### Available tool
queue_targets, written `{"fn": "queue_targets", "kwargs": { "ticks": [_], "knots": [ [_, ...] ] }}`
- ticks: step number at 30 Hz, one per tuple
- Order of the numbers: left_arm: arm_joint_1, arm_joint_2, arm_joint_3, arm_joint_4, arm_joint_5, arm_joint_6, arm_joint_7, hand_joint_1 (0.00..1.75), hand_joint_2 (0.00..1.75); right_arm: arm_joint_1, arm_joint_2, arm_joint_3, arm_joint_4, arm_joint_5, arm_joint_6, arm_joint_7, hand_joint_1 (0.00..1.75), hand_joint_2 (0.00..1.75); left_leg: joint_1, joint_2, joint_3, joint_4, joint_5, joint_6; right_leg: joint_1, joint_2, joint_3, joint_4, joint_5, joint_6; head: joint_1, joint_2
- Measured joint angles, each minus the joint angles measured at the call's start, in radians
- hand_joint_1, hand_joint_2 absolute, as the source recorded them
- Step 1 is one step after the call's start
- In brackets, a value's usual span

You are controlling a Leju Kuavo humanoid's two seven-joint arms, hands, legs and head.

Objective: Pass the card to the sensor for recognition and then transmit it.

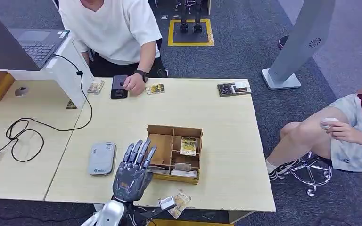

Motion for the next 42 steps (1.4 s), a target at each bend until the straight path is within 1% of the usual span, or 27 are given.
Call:
{"fn": "queue_targets", "kwargs": {
  "ticks": [8, 10, 11, 14, 32, 39, 42],
  "knots": [
    [0.003, 0.000, 0.000, 0.007, 0.000, -0.003, -0.029, 0.00, 1.75, 0.000, -0.002, 0.000, 0.000, 0.000, -0.002, -0.006, 0.00, 1.75, 0.000, 0.000, 0.000, 0.000, 0.000, 0.000, 0.000, 0.000, 0.000, 0.000, 0.000, 0.000, 0.000, 0.000],
    [0.008, 0.000, 0.000, 0.012, 0.000, -0.004, -0.035, 0.45, 1.75, 0.000, -0.002, 0.000, 0.000, 0.000, -0.002, -0.008, 0.00, 1.75, 0.000, 0.000, 0.000, 0.000, 0.000, 0.000, 0.000, 0.000, 0.000, 0.000, 0.000, 0.000, 0.000, 0.000],
    [0.009, 0.000, 0.000, 0.013, 0.000, -0.005, -0.039, 1.75, 1.75, 0.000, -0.002, 0.000, 0.000, 0.000, -0.002, -0.008, 0.00, 1.75, 0.000, 0.000, 0.000, 0.000, 0.000, 0.000, 0.000, 0.000, 0.000, 0.000, 0.000, 0.000, 0.000, 0.000],
    [0.009, 0.000, 0.000, 0.020, 0.000, -0.006, -0.050, 1.75, 1.75, 0.000, -0.002, 0.000, 0.000, 0.000, -0.002, -0.008, 0.00, 1.75, 0.000, 0.000, 0.000, 0.000, 0.000, 0.000, 0.000, 0.000, 0.000, 0.000, 0.000, 0.000, 0.000, 0.000],
    [0.011, -0.002, 0.000, 0.036, 0.002, -0.019, -0.071, 1.75, 1.75, 0.000, -0.002, 0.000, 0.000, 0.001, -0.004, -0.011, 0.00, 1.75, 0.000, 0.000, 0.000, 0.000, 0.000, 0.000, 0.000, 0.000, 0.000, 0.000, 0.000, 0.000, 0.000, 0.000],
    [0.013, -0.002, 0.001, 0.036, 0.006, -0.009, -0.081, 1.75, 1.75, 0.000, -0.003, 0.000, 0.000, 0.001, -0.005, -0.011, 0.00, 1.75, 0.000, 0.000, 0.000, 0.000, 0.000, 0.000, 0.000, 0.000, 0.000, 0.000, 0.000, 0.000, 0.000, 0.000],
    [0.016, -0.002, 0.004, 0.035, 0.025, -0.001, -0.089, 1.75, 1.75, 0.000, -0.004, 0.000, 0.000, 0.001, -0.006, -0.011, 0.00, 1.75, 0.000, 0.000, 0.000, 0.000, 0.000, 0.000, 0.000, 0.000, 0.000, 0.000, 0.000, 0.000, 0.000, 0.000]
  ]
}}
